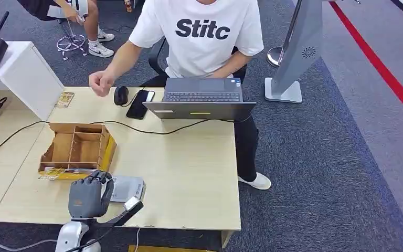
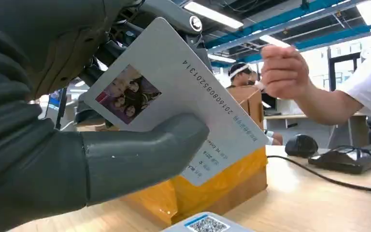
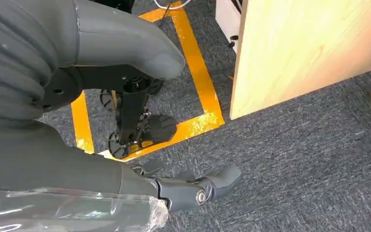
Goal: Pass the card to the sensor for recognition and then transmit it.
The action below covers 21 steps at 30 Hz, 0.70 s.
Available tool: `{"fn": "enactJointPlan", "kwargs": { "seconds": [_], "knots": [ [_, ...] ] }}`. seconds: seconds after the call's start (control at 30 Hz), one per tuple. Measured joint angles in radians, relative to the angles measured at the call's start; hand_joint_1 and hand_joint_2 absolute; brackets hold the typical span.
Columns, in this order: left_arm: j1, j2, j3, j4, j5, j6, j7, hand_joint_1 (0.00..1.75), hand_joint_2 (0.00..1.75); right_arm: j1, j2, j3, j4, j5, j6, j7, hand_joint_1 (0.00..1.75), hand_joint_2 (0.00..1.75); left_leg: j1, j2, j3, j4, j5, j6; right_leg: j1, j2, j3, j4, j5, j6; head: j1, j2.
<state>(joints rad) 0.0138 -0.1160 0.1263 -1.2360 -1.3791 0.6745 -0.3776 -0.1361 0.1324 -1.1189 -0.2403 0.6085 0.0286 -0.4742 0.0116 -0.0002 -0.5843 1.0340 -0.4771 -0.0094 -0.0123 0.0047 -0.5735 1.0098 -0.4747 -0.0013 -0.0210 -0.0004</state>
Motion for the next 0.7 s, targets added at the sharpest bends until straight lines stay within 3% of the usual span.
{"fn": "enactJointPlan", "kwargs": {
  "seconds": [0.17,0.33,0.53,0.7],
  "knots": [
    [-0.041,0.021,-0.008,-0.075,-0.053,-0.037,0.049,1.75,1.75,-0.014,0.000,0.008,0.000,0.021,0.001,0.017,0.00,1.75,0.000,0.000,0.000,0.000,0.001,0.000,0.000,0.000,0.000,0.000,0.001,0.000,0.000,0.000],
    [-0.159,0.079,-0.009,-0.092,-0.117,-0.102,0.137,1.75,1.75,-0.034,0.001,0.033,0.001,0.054,0.001,0.037,0.00,1.75,0.001,0.000,0.000,0.000,0.003,-0.001,0.000,0.000,-0.001,0.000,0.003,-0.002,0.000,0.000],
    [-0.332,0.169,-0.010,0.065,-0.180,-0.068,0.191,1.75,1.75,-0.055,0.009,0.059,0.004,0.073,0.003,0.053,0.00,1.75,0.001,0.000,0.000,0.000,0.005,-0.003,0.000,0.001,-0.002,0.002,0.005,-0.003,0.000,0.000],
    [-0.373,0.197,-0.024,0.116,-0.182,-0.060,0.219,1.75,1.75,-0.056,0.011,0.070,0.005,0.073,0.007,0.053,0.00,1.75,0.001,0.000,-0.001,0.000,0.006,-0.002,0.000,0.001,-0.002,0.002,0.005,-0.003,0.000,0.000]
  ]
}}
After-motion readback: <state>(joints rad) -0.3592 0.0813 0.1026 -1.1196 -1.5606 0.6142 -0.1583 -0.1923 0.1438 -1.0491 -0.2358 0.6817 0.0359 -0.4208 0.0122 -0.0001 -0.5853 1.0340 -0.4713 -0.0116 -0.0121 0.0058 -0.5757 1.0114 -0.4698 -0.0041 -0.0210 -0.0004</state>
